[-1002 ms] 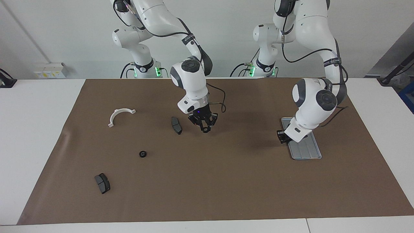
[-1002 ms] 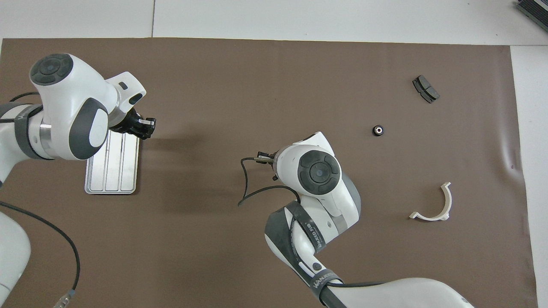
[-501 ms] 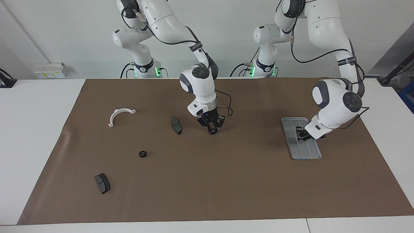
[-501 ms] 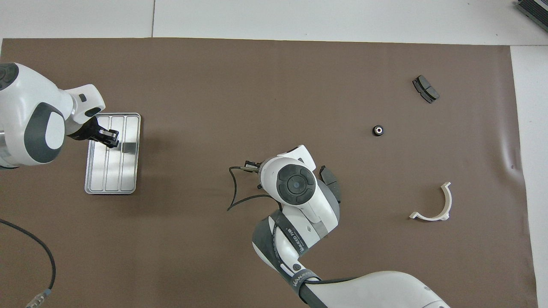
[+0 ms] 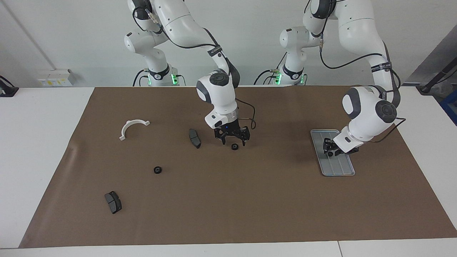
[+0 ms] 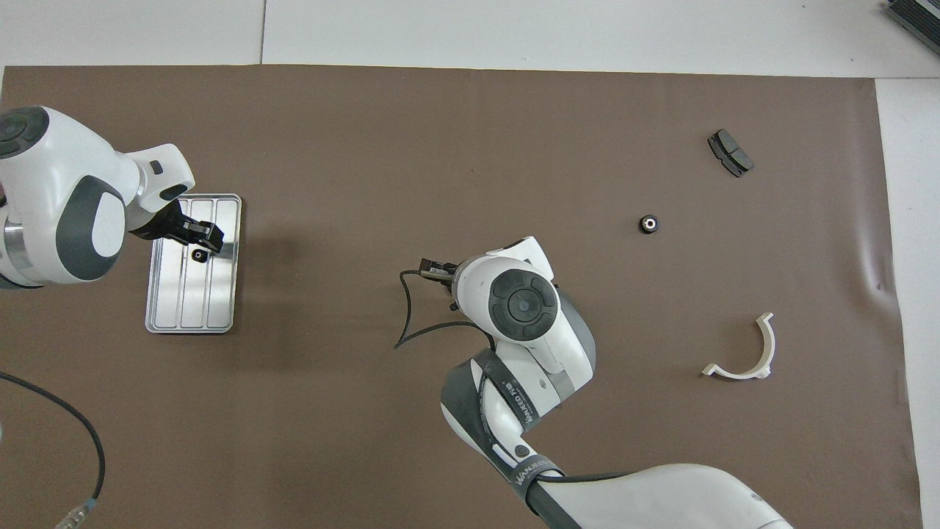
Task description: Pick bearing gear from pile to tray
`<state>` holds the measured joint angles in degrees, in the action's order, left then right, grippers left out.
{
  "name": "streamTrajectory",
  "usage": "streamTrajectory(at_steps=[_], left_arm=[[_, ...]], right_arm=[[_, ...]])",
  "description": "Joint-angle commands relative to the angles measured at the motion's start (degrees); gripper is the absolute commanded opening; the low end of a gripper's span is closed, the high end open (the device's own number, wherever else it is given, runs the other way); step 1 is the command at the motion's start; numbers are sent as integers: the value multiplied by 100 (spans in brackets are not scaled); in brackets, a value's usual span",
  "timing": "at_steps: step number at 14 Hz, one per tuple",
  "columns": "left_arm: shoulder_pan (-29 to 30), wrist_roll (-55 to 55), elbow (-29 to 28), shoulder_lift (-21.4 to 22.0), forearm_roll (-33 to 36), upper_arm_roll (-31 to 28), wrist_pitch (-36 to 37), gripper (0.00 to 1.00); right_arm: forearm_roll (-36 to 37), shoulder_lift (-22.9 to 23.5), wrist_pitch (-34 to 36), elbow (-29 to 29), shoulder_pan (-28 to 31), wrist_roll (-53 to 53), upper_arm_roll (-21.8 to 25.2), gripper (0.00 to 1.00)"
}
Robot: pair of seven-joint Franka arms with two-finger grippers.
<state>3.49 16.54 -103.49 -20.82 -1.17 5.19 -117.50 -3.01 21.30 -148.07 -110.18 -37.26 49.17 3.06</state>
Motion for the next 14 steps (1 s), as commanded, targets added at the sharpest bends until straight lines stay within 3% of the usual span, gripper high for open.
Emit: streamTrajectory(at_steps=[1,4,8,14], left_arm=[[-94,-124,-145,175,-76,-53,-10,73],[-821,-1517,-92,175,-76,-71,-18,73],[-1771,-3635,-83,166,-76,-62,-245,73],[-2949,-5853,-118,87,-76,-62,-1089,69]], right_arm=[[194,-476,488,-47,534,-537,-25,100],[239,-793,946,-47,1263,-1958,-34,100],[239,-812,1026,-99,1905,-3156,-43,100],[222,-372,701,-117,2557,-4740,-51,100]])
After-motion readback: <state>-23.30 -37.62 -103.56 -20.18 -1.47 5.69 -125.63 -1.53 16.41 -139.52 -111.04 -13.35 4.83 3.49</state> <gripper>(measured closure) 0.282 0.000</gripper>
